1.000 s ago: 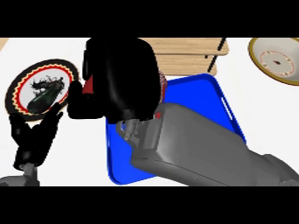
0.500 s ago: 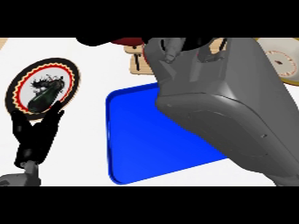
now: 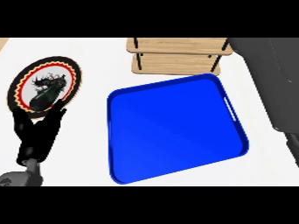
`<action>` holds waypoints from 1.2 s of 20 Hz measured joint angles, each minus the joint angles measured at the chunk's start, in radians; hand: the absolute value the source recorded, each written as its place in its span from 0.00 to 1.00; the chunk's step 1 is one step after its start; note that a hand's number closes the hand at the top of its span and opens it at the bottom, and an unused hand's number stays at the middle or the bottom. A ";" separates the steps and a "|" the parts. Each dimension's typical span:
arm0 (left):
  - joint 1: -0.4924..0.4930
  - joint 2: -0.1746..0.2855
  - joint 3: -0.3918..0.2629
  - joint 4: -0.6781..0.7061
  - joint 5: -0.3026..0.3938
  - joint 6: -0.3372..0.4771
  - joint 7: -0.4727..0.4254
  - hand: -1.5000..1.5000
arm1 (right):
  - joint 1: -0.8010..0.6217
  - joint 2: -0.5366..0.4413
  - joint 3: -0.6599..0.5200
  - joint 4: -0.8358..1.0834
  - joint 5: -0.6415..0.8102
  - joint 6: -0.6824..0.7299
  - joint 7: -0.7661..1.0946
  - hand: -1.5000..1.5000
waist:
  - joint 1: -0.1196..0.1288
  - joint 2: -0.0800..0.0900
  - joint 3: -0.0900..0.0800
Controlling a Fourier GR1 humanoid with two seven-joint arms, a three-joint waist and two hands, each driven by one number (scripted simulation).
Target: Pick the tomato from the tray and place it in the tiered shelf
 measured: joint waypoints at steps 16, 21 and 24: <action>-0.003 -0.016 0.005 -0.002 -0.026 -0.007 -0.012 0.50 | -0.045 -0.063 -0.069 0.397 0.020 0.014 -0.316 1.00 | 0.013 0.006 0.000; -0.017 -0.017 0.008 0.003 -0.024 -0.018 -0.002 0.50 | -0.071 -0.056 -0.078 0.524 0.061 -0.053 -0.394 1.00 | 0.021 0.009 0.000; -0.019 -0.022 0.006 0.001 -0.032 -0.014 0.005 0.50 | -0.080 -0.057 -0.089 0.589 0.075 -0.087 -0.449 1.00 | 0.023 0.011 0.000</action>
